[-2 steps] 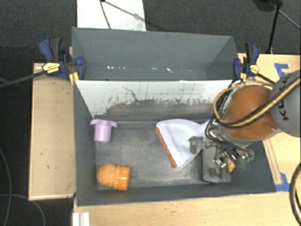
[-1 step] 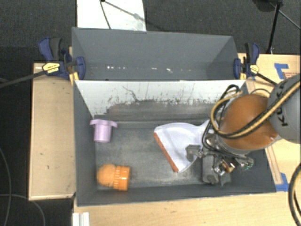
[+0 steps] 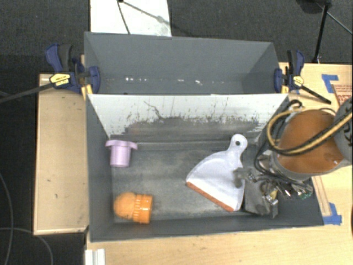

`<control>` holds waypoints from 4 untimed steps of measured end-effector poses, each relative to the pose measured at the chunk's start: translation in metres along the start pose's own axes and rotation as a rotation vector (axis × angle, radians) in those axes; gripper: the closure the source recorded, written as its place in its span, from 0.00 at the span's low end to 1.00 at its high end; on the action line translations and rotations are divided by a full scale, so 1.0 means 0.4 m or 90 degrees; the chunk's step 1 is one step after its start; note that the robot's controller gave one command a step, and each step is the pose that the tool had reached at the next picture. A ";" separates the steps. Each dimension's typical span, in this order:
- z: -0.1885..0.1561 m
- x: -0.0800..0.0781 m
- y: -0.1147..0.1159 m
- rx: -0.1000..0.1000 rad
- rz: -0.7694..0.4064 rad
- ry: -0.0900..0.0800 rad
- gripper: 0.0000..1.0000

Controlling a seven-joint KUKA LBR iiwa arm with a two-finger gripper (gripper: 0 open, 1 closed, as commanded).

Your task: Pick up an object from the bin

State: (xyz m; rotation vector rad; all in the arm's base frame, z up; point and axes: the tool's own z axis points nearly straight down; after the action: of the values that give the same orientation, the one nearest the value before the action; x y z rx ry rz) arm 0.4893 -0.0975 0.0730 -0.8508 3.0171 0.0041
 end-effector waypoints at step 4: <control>-0.136 -0.041 0.017 0.001 0.065 0.003 1.00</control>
Offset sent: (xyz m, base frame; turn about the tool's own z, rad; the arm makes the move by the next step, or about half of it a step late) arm 0.0000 0.0000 0.0000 0.0000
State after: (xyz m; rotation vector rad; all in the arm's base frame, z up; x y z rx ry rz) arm 0.4994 -0.0833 0.1277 -0.6957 3.0612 0.0002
